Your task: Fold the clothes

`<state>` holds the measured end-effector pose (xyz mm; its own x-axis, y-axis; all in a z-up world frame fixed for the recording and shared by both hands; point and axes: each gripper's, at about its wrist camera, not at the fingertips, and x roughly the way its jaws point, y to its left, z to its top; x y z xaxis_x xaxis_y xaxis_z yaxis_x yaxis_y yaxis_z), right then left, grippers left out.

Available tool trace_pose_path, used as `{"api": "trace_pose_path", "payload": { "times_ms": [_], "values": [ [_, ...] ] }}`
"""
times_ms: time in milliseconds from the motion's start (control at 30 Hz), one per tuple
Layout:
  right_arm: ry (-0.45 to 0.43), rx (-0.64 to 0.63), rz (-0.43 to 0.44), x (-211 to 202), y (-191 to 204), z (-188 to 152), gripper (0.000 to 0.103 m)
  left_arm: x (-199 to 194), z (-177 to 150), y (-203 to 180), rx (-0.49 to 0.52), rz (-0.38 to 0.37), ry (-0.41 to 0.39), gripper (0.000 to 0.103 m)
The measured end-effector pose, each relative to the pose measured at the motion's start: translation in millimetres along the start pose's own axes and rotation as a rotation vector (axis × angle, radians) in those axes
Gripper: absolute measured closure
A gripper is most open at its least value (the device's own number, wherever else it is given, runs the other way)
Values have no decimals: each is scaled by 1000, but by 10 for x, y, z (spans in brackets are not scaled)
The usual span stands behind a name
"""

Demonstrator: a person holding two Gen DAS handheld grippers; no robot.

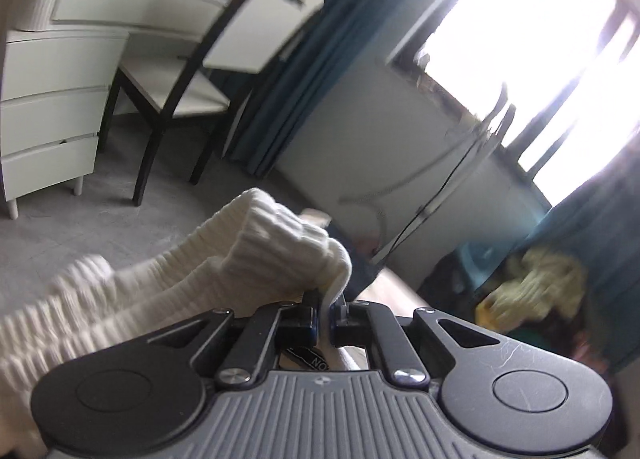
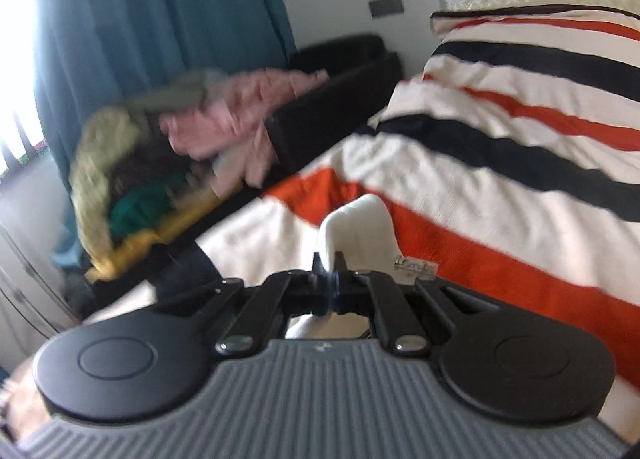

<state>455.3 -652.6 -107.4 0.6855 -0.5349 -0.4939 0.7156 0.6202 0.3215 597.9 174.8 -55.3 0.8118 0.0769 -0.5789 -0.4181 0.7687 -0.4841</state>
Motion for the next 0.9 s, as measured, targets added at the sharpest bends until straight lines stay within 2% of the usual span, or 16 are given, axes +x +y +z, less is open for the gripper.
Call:
{"api": "trace_pose_path", "payload": {
  "times_ms": [167, 267, 367, 433, 467, 500, 600, 633, 667, 700, 767, 900],
  "values": [
    [66, -41, 0, 555, -82, -299, 97, 420, -94, -146, 67, 57, 59, 96],
    [94, -18, 43, 602, -149, -331, 95, 485, -95, -149, 112, 70, 81, 94],
    [108, 39, 106, 535, -233, -280, 92, 412, -55, -80, 131, 38, 106, 85],
    [93, 99, 158, 387, -332, -231, 91, 259, -47, -8, 127, -2, 119, 79],
    [95, 118, 179, 300, -384, -210, 88, 176, -44, 28, 124, -24, 125, 71],
    [101, 136, 202, 195, -444, -194, 86, 62, -53, 73, 112, -46, 133, 59],
    [107, 191, 277, -170, -649, -176, 65, -362, -121, 201, 75, -127, 141, 42],
    [108, 210, 303, -300, -722, -176, 49, -531, -163, 257, 64, -145, 142, 39],
    [110, 227, 335, -438, -802, -195, 43, -705, -209, 320, 54, -160, 143, 30],
    [114, 248, 371, -581, -891, -228, 43, -878, -256, 383, 44, -175, 145, 21],
    [148, 286, 435, -839, -1073, -319, 43, -1197, -391, 558, -24, -169, 170, 14],
    [227, 376, 510, -1225, -1425, -622, 43, -1700, -716, 1014, -184, -148, 222, 13]
  ]
}}
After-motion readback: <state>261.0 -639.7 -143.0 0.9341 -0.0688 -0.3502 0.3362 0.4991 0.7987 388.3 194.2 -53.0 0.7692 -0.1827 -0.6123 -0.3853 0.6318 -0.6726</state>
